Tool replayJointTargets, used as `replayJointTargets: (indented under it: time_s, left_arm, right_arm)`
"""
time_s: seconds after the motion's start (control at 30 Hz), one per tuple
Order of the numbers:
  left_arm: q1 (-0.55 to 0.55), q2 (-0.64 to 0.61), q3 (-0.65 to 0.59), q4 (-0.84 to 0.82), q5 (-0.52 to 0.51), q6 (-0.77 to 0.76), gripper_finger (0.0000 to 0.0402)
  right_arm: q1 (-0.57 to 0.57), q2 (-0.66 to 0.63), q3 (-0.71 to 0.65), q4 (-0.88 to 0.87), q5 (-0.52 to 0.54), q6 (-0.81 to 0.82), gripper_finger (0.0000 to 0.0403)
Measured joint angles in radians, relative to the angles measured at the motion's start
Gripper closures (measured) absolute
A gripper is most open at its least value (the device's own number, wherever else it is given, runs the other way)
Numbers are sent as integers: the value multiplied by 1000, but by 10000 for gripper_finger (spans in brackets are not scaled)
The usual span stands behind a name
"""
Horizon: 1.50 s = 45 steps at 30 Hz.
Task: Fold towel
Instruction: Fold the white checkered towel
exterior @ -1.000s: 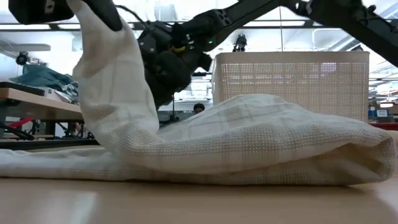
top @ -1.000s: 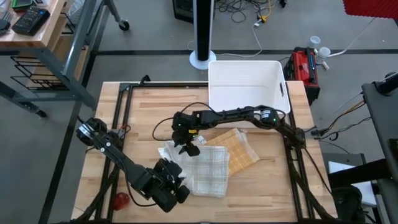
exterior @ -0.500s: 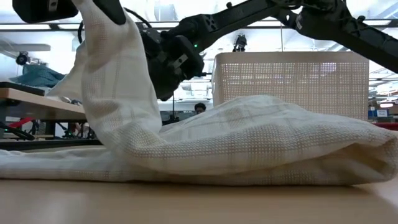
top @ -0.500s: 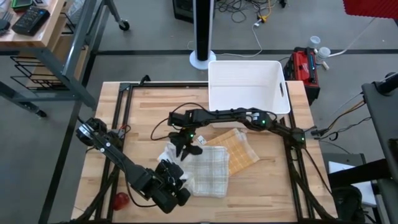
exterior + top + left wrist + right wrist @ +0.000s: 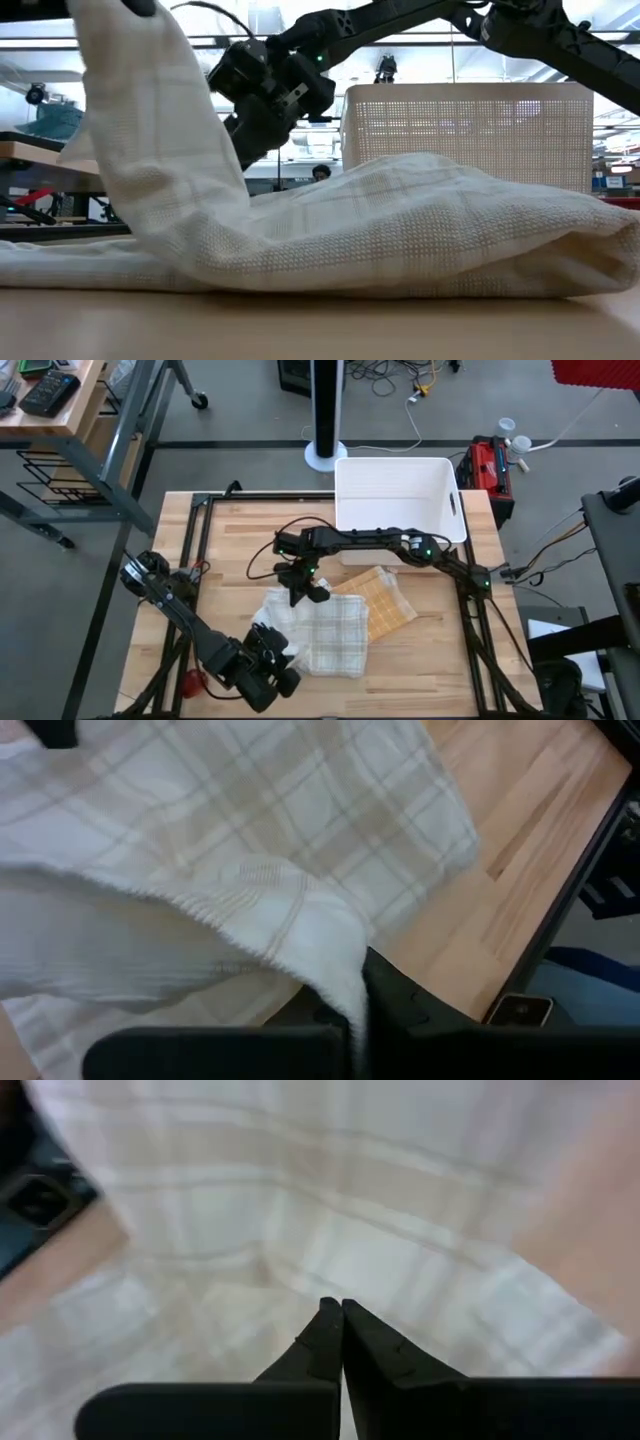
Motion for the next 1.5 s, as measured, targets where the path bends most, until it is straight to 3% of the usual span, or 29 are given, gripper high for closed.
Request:
replayJointTargets:
  time_s: [0.2,0.6,0.83,0.97,1.07,1.17,1.3,1.5]
  left_arm:
    - [-2,0,0,-1,-8,4,401]
    - [-2,0,5,52,-17,45,401]
    - [-5,-1,102,30,-93,168,401]
    - [-5,-2,170,12,-122,238,401]
    - [-5,-1,202,-22,-122,255,401]
    - [-5,5,209,-49,-121,241,402]
    - [-5,9,194,-63,-111,197,401]
    - [-6,10,164,-66,-50,127,401]
  right_arm:
    - [-3,4,0,21,55,46,376]
    - [16,7,-2,97,127,133,194]
    - [45,16,-4,99,105,120,165]
    - [50,30,-5,81,95,122,171]
    - [50,31,-5,10,-4,40,191]
    - [51,31,-5,-48,-58,-32,247]
    - [44,31,-4,-79,-55,-50,375]
    - [18,20,-4,-122,-49,-76,400]
